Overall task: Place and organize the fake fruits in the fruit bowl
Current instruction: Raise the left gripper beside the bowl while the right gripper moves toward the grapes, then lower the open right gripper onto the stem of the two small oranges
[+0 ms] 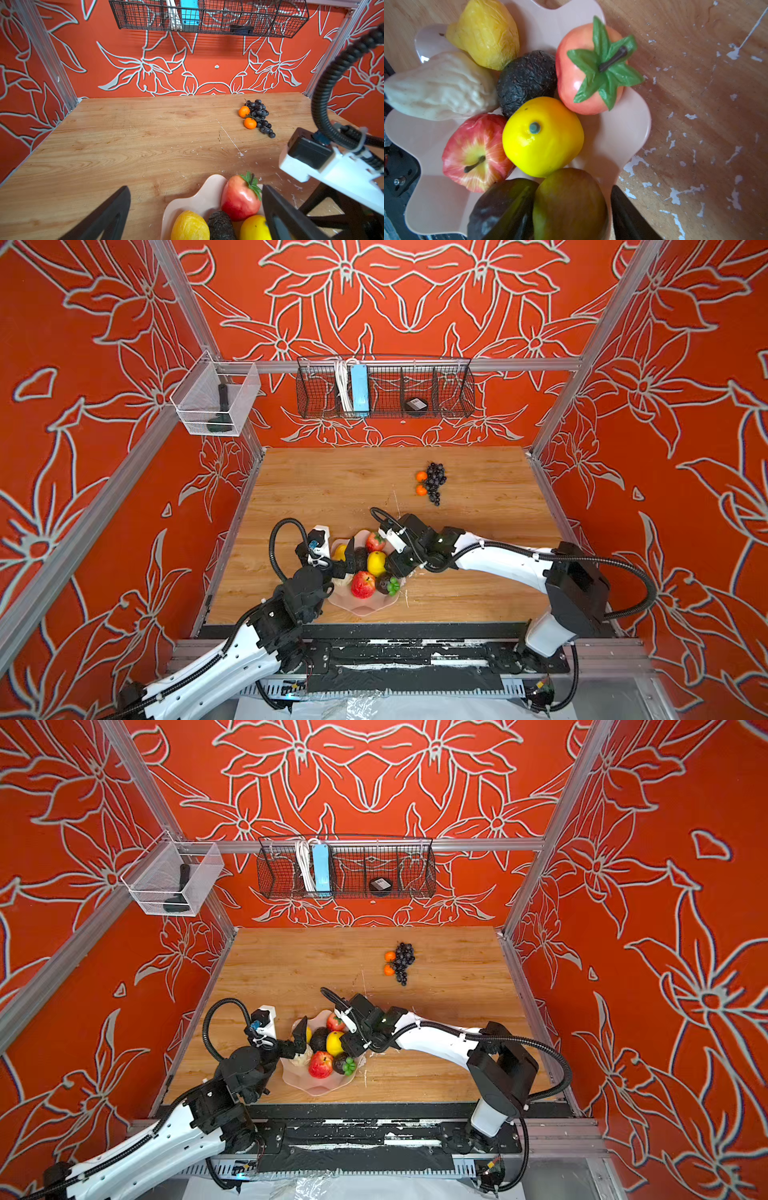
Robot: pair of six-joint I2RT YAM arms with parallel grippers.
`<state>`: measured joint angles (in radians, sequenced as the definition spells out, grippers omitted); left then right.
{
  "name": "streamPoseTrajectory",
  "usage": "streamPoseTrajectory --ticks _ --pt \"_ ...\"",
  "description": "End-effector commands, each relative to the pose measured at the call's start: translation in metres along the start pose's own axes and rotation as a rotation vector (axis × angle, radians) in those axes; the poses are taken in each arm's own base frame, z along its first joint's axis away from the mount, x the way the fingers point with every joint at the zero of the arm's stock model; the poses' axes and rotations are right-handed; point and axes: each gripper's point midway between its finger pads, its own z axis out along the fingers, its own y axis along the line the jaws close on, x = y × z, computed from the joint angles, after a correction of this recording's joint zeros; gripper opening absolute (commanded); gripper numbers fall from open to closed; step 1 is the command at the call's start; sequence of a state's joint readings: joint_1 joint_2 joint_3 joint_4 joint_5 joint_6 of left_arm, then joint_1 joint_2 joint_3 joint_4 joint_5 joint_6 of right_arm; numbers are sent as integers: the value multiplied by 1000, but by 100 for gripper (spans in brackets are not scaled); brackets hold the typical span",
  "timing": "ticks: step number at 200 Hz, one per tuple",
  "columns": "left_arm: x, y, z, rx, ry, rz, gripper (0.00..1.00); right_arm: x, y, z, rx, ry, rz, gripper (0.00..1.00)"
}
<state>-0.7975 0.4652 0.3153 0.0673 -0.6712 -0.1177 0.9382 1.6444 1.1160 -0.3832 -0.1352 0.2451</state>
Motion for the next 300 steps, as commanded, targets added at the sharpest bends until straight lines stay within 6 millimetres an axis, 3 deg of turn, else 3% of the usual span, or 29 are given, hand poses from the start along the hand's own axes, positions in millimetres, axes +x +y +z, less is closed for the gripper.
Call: streamPoseTrajectory --ticks 1,64,132,181,203,239,300 --pt "2 4 0 -14 1 -23 98 -7 4 -1 -1 -8 -21 65" --pt "5 3 3 -12 13 -21 98 -13 5 -9 3 -23 -37 69" --pt "9 3 5 -10 26 -22 98 -19 5 -26 24 -48 -54 90" --pt "10 5 5 -16 29 -42 98 -42 -8 -62 71 -117 -106 91" --pt "9 2 4 0 29 -43 98 -61 -32 -75 118 -153 -108 90" --pt "9 1 4 6 35 -44 98 -93 -93 -88 197 -235 26 84" --pt "9 -4 4 35 44 -52 98 -127 -182 -54 295 -163 151 69"
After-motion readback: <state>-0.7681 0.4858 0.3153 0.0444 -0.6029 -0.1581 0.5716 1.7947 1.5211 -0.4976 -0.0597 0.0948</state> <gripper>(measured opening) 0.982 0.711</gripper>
